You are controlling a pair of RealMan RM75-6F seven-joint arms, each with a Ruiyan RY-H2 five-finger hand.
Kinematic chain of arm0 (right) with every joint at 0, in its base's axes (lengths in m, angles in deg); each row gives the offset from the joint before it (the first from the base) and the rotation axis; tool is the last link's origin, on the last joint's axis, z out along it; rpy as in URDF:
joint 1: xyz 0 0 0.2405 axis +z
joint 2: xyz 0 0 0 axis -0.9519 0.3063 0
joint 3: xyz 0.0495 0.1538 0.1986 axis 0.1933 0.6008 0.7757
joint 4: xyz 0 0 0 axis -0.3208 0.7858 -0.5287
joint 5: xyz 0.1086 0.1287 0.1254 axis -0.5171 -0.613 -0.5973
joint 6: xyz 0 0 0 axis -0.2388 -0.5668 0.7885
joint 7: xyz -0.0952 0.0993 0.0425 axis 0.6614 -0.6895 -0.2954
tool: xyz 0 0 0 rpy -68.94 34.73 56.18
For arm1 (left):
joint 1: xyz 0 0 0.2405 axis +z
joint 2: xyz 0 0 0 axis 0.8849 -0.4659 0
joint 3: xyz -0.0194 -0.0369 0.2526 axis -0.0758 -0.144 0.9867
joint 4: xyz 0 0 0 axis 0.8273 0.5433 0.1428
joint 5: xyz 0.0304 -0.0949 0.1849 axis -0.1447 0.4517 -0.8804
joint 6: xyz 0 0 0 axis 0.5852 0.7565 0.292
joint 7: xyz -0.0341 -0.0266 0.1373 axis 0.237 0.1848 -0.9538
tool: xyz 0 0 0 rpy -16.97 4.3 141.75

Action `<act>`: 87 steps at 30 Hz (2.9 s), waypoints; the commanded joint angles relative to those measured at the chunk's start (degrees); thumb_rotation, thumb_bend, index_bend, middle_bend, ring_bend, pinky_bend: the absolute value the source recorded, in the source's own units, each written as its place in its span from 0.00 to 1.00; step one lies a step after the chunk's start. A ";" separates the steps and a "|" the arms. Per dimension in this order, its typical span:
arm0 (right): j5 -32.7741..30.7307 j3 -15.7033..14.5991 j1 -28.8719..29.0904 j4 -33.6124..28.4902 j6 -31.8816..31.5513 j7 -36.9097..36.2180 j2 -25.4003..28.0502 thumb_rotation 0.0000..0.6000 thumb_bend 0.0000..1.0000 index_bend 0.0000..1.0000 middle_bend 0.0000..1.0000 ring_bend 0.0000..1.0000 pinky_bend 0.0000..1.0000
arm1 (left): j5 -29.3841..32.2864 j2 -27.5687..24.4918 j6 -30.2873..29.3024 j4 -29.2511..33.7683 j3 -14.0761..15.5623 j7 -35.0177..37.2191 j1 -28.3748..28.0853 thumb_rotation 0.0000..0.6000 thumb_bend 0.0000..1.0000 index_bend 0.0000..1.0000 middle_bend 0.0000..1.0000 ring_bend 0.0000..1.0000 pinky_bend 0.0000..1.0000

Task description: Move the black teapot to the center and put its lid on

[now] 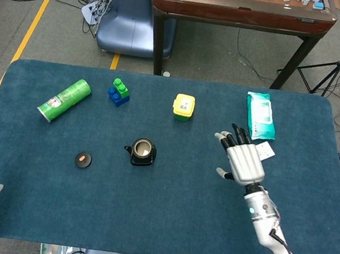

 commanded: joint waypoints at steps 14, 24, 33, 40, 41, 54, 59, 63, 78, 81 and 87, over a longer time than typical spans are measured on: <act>11.05 -6.79 -15.98 -5.49 -11.84 -5.26 9.14 1.00 0.10 0.25 0.24 0.04 0.10 | -2.61 5.35 12.81 -5.76 -1.98 1.34 -12.20 1.00 0.26 0.14 0.00 0.00 0.00; 12.72 -5.75 -20.35 -5.66 -13.13 -6.82 10.34 1.00 0.10 0.25 0.24 0.04 0.10 | 0.97 9.54 24.70 -7.30 -2.87 -4.86 -20.77 1.00 0.25 0.14 0.00 0.00 0.00; 13.48 -4.24 -22.31 -5.03 -12.09 -8.13 10.68 1.00 0.10 0.25 0.24 0.04 0.10 | 9.40 13.75 31.84 -9.49 -4.29 -12.20 -25.83 1.00 0.25 0.18 0.00 0.00 0.00; 13.80 -3.17 -23.53 -4.51 -11.28 -9.29 10.93 1.00 0.10 0.25 0.24 0.04 0.10 | 14.63 16.76 33.53 -10.56 -4.70 -16.95 -28.08 1.00 0.25 0.23 0.00 0.00 0.00; 13.89 -3.00 -23.74 -4.45 -11.20 -9.47 11.02 1.00 0.10 0.25 0.24 0.04 0.10 | 15.53 17.18 33.96 -10.81 -4.72 -17.78 -28.55 1.00 0.25 0.24 0.00 0.00 0.00; 14.65 -1.54 -26.12 -4.01 -10.81 -11.75 12.15 1.00 0.10 0.25 0.24 0.04 0.10 | 23.34 21.24 35.68 -13.80 -4.33 -22.87 -31.56 1.00 0.25 0.25 0.00 0.00 0.00; 15.11 -1.13 -26.77 -3.83 -10.47 -12.42 12.42 1.00 0.10 0.25 0.24 0.04 0.10 | 25.07 21.79 35.96 -14.48 -3.88 -23.80 -32.26 1.00 0.25 0.25 0.00 0.00 0.00; 15.39 -0.73 -27.14 -3.72 -10.23 -12.80 12.55 1.00 0.10 0.26 0.24 0.04 0.10 | 25.98 22.05 35.95 -14.56 -3.43 -24.28 -32.55 1.00 0.25 0.25 0.00 0.00 0.00; 15.90 0.49 -28.61 -3.35 -9.79 -13.91 12.89 1.00 0.11 0.26 0.24 0.04 0.10 | 28.65 22.77 35.80 -15.26 -2.95 -24.56 -33.71 1.00 0.25 0.26 0.00 0.00 0.00; 15.92 0.66 -28.84 -3.24 -9.73 -14.07 12.95 1.00 0.10 0.26 0.24 0.04 0.10 | 29.06 22.92 35.87 -15.30 -2.93 -24.47 -33.92 1.00 0.25 0.26 0.00 0.00 0.00; 15.79 1.04 -29.37 -2.84 -9.49 -14.68 13.02 1.00 0.10 0.26 0.24 0.04 0.10 | 30.11 23.25 35.95 -15.32 -2.75 -25.06 -34.56 1.00 0.25 0.26 0.00 0.00 0.00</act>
